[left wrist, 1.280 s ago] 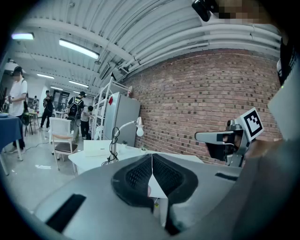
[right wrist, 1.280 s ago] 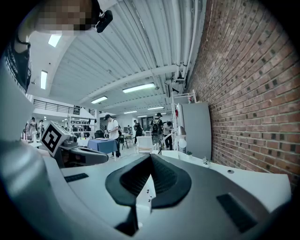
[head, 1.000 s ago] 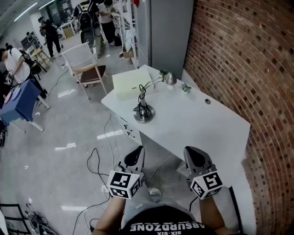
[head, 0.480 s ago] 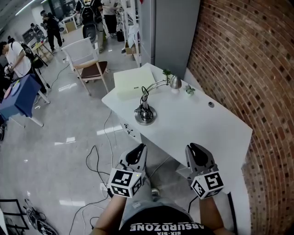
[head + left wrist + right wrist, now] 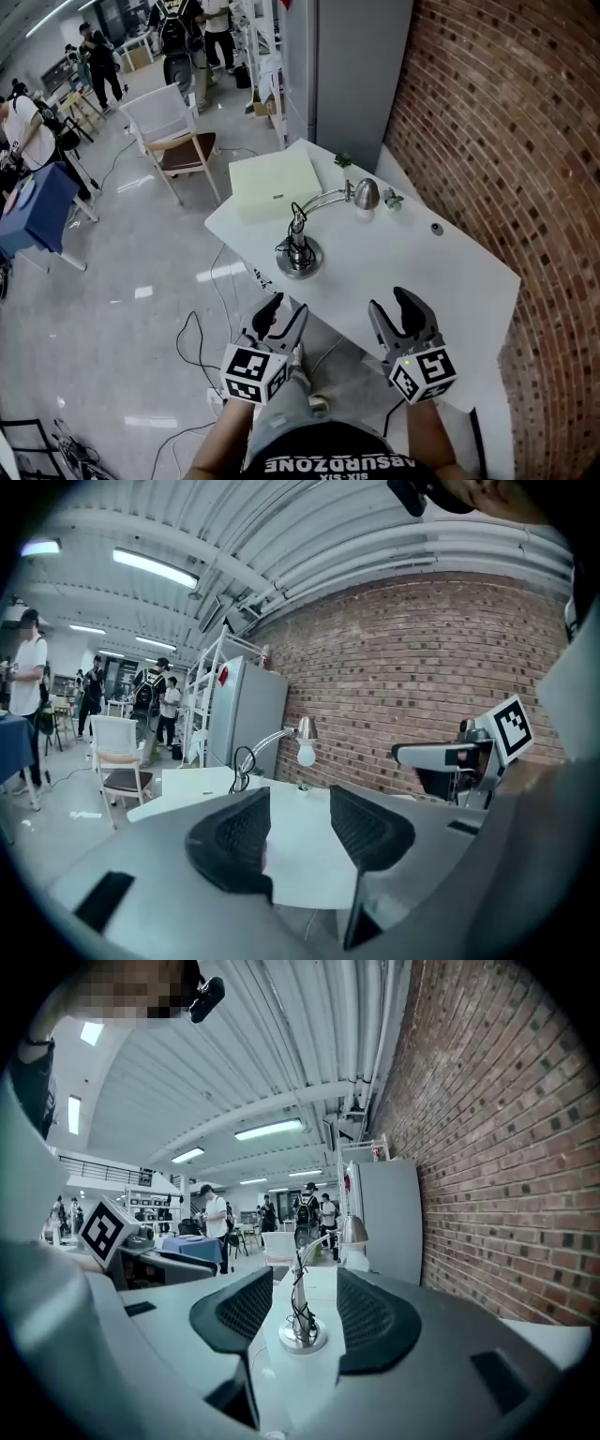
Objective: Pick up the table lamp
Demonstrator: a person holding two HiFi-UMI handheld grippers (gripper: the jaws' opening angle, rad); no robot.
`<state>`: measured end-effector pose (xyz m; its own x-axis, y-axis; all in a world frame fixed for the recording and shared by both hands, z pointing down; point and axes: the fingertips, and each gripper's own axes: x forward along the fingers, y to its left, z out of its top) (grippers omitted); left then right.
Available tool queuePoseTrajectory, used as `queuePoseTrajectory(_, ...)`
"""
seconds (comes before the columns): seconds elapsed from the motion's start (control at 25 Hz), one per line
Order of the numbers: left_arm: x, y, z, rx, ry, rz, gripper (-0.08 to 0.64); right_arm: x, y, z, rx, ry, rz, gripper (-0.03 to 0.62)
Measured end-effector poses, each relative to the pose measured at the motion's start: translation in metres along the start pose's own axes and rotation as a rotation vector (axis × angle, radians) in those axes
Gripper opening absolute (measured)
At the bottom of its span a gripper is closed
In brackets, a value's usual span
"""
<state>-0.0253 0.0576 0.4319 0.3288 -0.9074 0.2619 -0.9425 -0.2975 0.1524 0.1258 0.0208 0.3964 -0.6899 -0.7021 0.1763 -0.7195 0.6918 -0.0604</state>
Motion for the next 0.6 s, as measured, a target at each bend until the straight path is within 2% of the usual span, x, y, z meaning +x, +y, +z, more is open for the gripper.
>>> queuePoseTrajectory(0.16,0.022,0.012,0.001,0.033,0.028,-0.025,0.224,0.023,-0.015,0.006,0.005,0.007,-0.007,0.220)
queuePoseTrajectory(0.6,0.071,0.047,0.006,0.035,0.108,-0.072,0.252,0.070,-0.048,0.010,0.021,0.037,-0.053,0.259)
